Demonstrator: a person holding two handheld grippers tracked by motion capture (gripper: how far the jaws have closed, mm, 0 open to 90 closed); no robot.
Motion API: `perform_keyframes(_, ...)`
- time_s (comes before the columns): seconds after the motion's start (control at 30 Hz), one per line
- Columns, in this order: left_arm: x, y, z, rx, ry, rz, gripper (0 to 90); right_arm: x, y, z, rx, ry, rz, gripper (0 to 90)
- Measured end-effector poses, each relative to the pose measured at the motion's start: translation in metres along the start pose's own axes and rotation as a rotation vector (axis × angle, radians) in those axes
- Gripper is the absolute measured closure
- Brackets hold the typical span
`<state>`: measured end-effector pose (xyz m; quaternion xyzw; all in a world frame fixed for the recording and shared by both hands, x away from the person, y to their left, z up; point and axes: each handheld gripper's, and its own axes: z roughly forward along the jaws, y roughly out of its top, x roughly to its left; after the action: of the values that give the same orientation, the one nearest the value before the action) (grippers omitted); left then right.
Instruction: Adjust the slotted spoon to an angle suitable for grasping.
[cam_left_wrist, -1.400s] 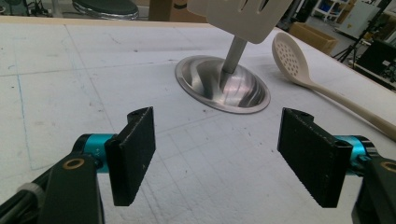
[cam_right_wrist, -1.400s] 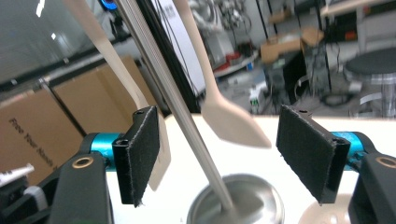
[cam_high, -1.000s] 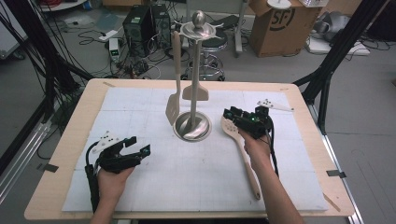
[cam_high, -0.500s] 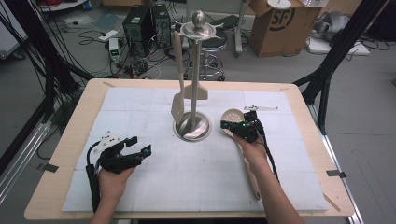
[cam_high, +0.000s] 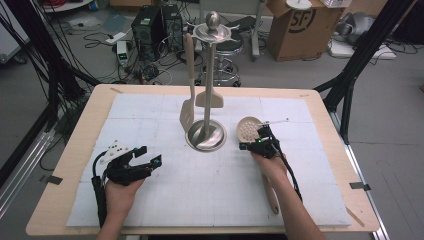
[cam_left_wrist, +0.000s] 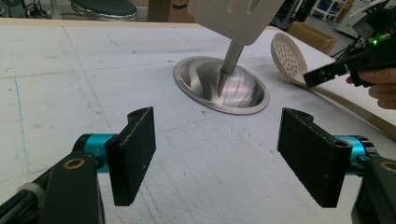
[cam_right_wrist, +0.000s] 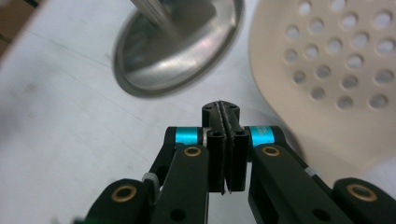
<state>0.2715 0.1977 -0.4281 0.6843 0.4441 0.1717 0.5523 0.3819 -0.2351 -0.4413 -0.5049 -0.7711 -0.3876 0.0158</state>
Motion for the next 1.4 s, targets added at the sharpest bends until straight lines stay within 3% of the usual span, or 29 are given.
perform_keyframes(0.2,0.000,0.000,0.000,0.004,-0.002,0.004,28.5,-0.009,-0.005,0.005,0.086,-0.033,0.026,89.7)
perform_keyframes(0.3,0.000,0.000,0.000,0.004,-0.001,0.004,28.5,-0.014,-0.006,0.002,0.079,-0.027,0.046,90.0)
perform_keyframes(0.37,-0.001,0.000,0.000,0.005,-0.001,0.005,28.5,-0.012,-0.006,0.001,0.081,-0.068,0.029,90.0)
perform_keyframes(0.43,-0.001,0.000,0.000,0.005,-0.002,0.005,28.5,-0.013,-0.007,-0.001,0.069,-0.081,0.022,90.0)
perform_keyframes(0.63,-0.001,0.000,0.000,0.005,-0.002,0.005,28.5,-0.030,-0.015,-0.015,0.024,-0.095,0.092,90.0)
perform_keyframes(0.9,-0.003,0.000,0.002,0.011,-0.002,0.008,28.5,-0.052,-0.033,-0.040,-0.026,-0.125,0.147,90.0)
perform_keyframes(1.03,-0.003,-0.001,0.002,0.013,-0.004,0.013,28.5,-0.059,-0.041,-0.047,-0.060,-0.103,0.173,90.0)
perform_keyframes(1.17,-0.002,-0.001,0.002,0.016,-0.003,0.009,28.5,-0.059,-0.053,-0.059,-0.101,-0.029,0.195,90.0)
perform_keyframes(1.27,-0.002,-0.001,0.003,0.014,0.000,0.005,28.5,-0.060,-0.066,-0.076,-0.179,0.029,0.211,90.0)
perform_keyframes(1.4,-0.003,-0.001,0.003,0.015,0.000,0.005,28.5,-0.062,-0.083,-0.097,-0.192,-0.003,0.206,90.0)
